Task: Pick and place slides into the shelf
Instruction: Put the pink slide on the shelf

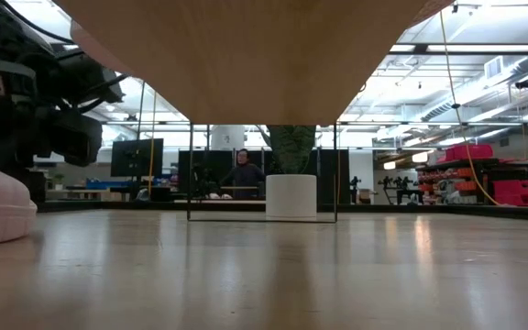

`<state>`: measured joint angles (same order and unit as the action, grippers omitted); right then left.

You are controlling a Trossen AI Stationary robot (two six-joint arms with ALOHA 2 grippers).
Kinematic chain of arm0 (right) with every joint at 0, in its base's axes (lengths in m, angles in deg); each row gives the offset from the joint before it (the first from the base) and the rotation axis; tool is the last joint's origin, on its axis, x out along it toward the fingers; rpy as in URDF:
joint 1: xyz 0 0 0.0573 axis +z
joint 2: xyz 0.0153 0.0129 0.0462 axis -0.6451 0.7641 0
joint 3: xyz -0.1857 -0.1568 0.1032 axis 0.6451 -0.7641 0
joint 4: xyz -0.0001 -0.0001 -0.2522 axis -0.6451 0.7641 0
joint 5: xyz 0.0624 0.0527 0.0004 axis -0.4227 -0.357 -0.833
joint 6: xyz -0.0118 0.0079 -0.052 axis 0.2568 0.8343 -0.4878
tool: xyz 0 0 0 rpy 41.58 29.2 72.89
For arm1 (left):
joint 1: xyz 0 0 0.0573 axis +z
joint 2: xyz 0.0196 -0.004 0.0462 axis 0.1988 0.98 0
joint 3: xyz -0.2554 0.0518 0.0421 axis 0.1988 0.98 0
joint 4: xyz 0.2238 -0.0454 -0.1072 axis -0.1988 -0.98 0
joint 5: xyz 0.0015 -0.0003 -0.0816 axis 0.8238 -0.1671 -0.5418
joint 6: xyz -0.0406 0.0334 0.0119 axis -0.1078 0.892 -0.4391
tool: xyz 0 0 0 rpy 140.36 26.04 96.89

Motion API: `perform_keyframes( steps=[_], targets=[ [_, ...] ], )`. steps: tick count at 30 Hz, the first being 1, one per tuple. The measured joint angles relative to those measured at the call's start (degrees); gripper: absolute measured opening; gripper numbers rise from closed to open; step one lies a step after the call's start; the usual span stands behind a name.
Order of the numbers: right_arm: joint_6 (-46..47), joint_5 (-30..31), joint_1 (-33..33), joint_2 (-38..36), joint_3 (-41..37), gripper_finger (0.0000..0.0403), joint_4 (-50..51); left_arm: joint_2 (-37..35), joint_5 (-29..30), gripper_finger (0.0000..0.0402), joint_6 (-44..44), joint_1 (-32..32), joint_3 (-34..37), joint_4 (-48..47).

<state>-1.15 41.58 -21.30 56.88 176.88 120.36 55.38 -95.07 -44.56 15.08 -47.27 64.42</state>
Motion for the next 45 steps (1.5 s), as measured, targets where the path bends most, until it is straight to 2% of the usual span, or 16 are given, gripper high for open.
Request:
perform_keyframes(
  steps=[8,17,24,28,34,41,45],
  targets=[
    [0.00,0.00,0.00,0.00,0.00,0.0237,0.00,0.00,0.31,0.0206,-6.25,-4.28,0.02,7.41],
    [-0.02,0.02,0.01,0.00,0.00,0.0237,-0.01,0.00,0.50,0.0181,-11.09,-8.78,0.02,9.40],
    [-0.02,0.02,0.00,0.00,0.00,0.0237,0.00,-0.01,1.82,0.0165,-14.21,-12.20,0.02,14.62],
    [-0.05,0.04,0.00,0.00,0.00,0.0237,0.00,0.00,5.75,0.0129,-14.57,-14.06,0.02,15.24],
    [-0.28,0.80,0.00,0.00,0.00,0.0237,0.00,2.82,6.80,0.0018,-14.58,-15.55,0.02,15.55],
    [-0.28,1.09,0.02,0.00,-0.02,0.0232,0.15,4.78,6.28,0.0010,-16.09,-16.28,-0.07,16.26],
    [-0.27,1.11,0.02,0.00,-0.02,0.0225,0.43,3.94,1.98,0.0010,-16.17,-15.09,-1.18,16.25]
  ],
)
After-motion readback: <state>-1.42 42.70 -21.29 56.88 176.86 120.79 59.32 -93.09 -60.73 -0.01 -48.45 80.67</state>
